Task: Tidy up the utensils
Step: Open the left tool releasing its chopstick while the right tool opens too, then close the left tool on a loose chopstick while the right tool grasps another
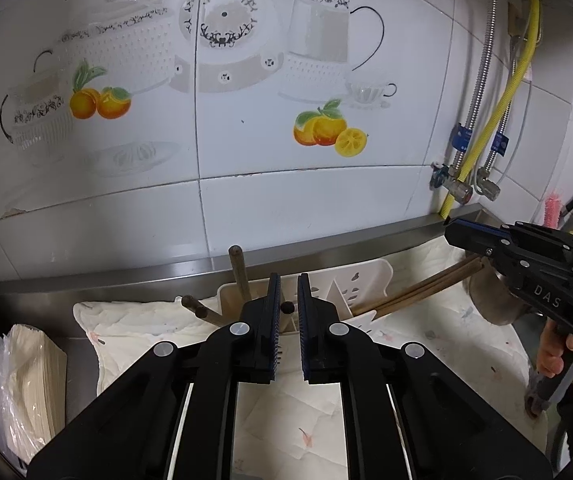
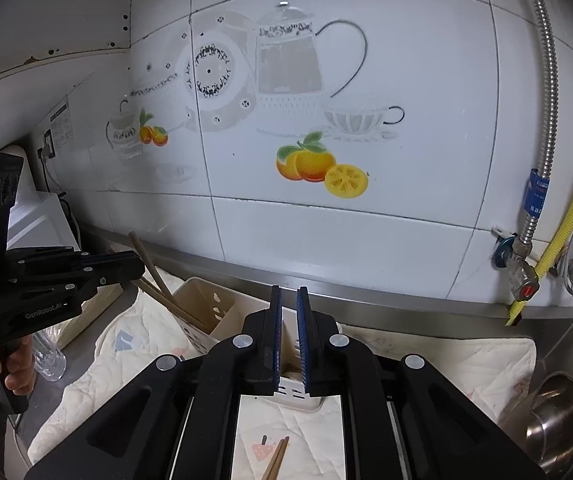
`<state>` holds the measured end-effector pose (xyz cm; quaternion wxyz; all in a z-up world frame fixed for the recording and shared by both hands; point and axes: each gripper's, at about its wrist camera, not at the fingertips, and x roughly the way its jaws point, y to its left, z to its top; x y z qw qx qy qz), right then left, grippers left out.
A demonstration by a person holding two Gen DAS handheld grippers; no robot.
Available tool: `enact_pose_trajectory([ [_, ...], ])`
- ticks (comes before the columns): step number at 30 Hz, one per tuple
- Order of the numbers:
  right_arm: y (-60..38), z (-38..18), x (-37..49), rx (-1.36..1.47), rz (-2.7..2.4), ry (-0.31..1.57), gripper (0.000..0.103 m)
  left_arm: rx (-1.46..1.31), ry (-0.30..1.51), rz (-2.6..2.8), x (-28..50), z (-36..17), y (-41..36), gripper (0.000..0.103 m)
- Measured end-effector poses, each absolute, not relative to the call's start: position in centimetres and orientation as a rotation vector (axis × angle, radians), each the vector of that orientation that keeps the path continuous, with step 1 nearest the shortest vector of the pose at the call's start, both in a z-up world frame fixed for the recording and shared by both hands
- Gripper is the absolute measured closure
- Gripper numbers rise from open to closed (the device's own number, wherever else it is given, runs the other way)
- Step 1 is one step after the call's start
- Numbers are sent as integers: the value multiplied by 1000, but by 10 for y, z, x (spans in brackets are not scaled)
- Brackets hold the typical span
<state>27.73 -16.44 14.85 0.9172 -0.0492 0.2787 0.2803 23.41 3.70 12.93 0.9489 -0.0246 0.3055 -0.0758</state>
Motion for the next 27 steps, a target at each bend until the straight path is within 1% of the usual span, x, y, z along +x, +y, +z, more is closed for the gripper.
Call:
enact_pose_trajectory([
  [2, -165, 152, 273, -105, 576, 563, 92, -52, 617, -155, 231, 130, 37, 94],
  [4, -167, 155, 268, -109, 574, 547, 87, -52, 612, -152, 227, 131, 36, 86],
  [5, -169, 157, 263, -111, 574, 538, 87, -53, 608, -150, 223, 132, 36, 81],
  [8, -174, 159, 250, -113, 579, 520, 83, -52, 592, -156, 212, 133, 35, 80],
  [9, -176, 158, 244, -116, 578, 515, 81, -54, 587, -158, 206, 133, 34, 77],
  [11, -180, 154, 232, -126, 575, 512, 80, -57, 580, -159, 198, 132, 33, 73],
  [13, -184, 146, 220, -126, 582, 519, 76, -62, 573, -163, 187, 128, 31, 70],
  [15, -190, 132, 207, -125, 584, 539, 74, -63, 573, -165, 176, 123, 29, 63],
  [18, -196, 111, 190, -132, 577, 569, 74, -64, 573, -163, 159, 112, 25, 60],
  [20, -201, 92, 178, -133, 571, 603, 74, -80, 579, -171, 151, 105, 24, 56],
  [22, -205, 78, 170, -127, 569, 627, 74, -83, 580, -166, 140, 97, 21, 55],
  [24, -210, 59, 158, -124, 562, 659, 74, -88, 583, -154, 131, 88, 20, 52],
  [27, -213, 33, 142, -111, 565, 713, 74, -101, 595, -132, 119, 74, 19, 51],
])
